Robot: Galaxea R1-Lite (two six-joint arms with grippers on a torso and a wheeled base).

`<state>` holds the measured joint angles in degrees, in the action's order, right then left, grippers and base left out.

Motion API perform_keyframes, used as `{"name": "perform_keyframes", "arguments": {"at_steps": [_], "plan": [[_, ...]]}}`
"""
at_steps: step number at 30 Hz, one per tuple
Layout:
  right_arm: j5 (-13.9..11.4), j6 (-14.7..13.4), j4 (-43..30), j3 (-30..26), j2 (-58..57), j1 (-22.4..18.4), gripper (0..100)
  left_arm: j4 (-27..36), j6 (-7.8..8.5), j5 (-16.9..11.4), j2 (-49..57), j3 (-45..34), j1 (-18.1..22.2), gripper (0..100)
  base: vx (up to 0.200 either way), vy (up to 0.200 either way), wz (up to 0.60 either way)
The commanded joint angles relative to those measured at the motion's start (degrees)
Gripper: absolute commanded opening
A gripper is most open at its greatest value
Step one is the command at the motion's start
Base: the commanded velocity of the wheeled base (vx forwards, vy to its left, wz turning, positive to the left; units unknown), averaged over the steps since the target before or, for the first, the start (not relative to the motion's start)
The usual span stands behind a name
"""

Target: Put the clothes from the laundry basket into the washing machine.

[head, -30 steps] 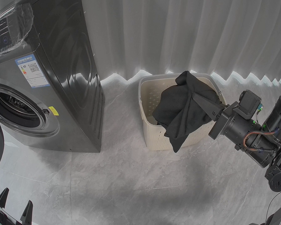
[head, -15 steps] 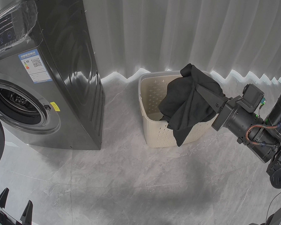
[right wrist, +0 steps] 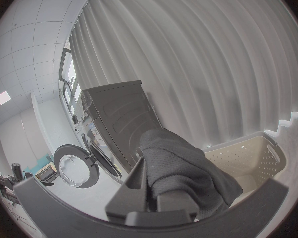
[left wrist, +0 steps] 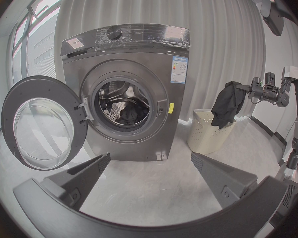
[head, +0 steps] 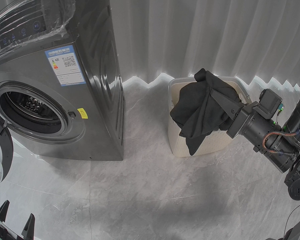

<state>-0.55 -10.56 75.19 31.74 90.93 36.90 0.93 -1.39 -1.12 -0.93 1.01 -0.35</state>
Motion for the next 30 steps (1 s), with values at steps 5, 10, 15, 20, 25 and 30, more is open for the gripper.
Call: {"name": "perform_keyframes", "arguments": {"at_steps": [5, 10, 15, 20, 25, 30], "plan": [[-0.07, -0.08, 0.04, -0.02, 0.21, -0.07, 0, 0.04, -0.02, -0.02, 0.84, -0.66, 0.00, 100, 0.000, 0.120, 0.00], [-0.07, -0.08, 0.04, -0.10, 0.13, -0.34, 0, 0.04, -0.02, -0.02, 0.84, -0.66, 0.00, 100, -0.040, 0.000, 0.00], [-0.15, -0.08, 0.04, -0.10, 0.30, -0.60, 0, 0.04, -0.02, -0.02, 0.84, -0.66, 0.00, 100, -0.200, 0.000, 0.00], [-0.15, -0.08, 0.04, -0.19, 0.30, -0.60, 0, 0.04, -0.02, -0.02, 0.84, -0.66, 0.00, 100, -0.200, 0.000, 0.00], [-0.15, -0.08, 0.04, -0.19, 0.30, -0.60, 0, 0.04, -0.02, -0.02, 0.84, -0.66, 0.00, 100, -0.040, 0.000, 0.00], [-0.15, -0.08, 0.04, -0.19, 0.13, -0.60, 0, 0.04, -0.10, -0.02, 0.84, -0.75, 0.00, 100, 0.000, 0.120, 0.00]]}}
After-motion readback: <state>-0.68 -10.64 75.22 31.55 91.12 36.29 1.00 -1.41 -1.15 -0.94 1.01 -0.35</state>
